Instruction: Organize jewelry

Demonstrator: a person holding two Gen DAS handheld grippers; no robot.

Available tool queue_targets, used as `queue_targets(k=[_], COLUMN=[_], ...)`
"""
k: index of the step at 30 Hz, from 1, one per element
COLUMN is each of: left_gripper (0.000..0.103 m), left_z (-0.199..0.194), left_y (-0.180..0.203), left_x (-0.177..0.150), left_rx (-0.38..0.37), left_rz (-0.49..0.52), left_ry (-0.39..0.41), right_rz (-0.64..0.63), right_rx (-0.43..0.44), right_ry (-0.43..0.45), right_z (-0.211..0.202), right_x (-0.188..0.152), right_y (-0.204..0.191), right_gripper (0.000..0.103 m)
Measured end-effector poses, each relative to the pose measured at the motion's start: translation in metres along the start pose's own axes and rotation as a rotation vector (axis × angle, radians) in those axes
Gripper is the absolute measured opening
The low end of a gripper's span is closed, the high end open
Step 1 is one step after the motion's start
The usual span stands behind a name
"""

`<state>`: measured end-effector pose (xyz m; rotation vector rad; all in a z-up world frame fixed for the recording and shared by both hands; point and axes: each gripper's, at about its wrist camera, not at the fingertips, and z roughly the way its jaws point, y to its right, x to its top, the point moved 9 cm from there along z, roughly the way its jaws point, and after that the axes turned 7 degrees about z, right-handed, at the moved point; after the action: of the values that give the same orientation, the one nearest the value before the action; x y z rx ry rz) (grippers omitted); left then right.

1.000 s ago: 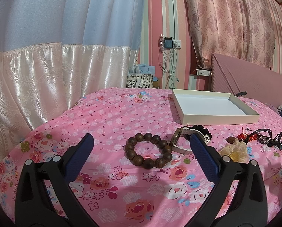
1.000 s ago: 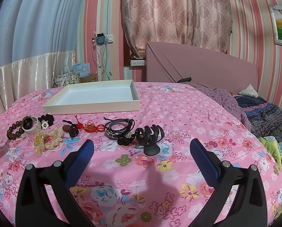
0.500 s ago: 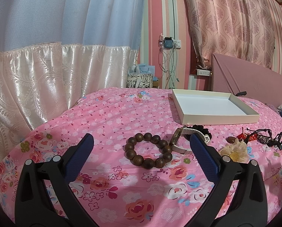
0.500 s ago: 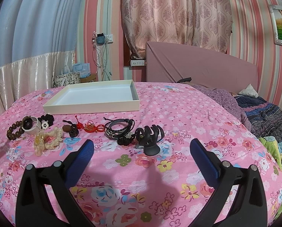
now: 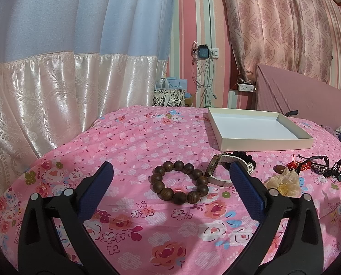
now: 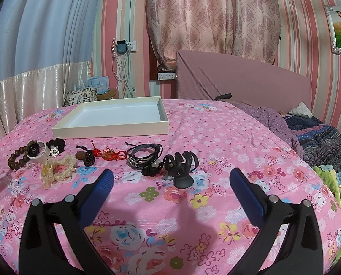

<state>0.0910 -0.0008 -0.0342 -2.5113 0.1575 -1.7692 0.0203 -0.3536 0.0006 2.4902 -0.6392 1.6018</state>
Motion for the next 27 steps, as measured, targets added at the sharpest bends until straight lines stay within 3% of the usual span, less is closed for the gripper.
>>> queue_targets(k=[16,21,27], left_gripper=[0.1,0.1,0.1], left_z=[0.003,0.009,0.011], left_y=[0.002,0.003,0.004], left_x=[-0.003,-0.006,-0.006], left_rx=[-0.007,-0.017,-0.018], left_rz=[-0.015,-0.028,-0.029], left_ry=[-0.008,-0.033,-0.035], right_rz=[0.0,0.031,-0.029], right_rx=[0.004,0.063,0.027], right_ry=[-0.008,-0.074,-0.123], right_z=[0.001,0.013,0.041], right_x=[-0.002,-0.005,0.006], right_y=[0.0,0.001,0.019], right_gripper=[0.101,0.101,0.101])
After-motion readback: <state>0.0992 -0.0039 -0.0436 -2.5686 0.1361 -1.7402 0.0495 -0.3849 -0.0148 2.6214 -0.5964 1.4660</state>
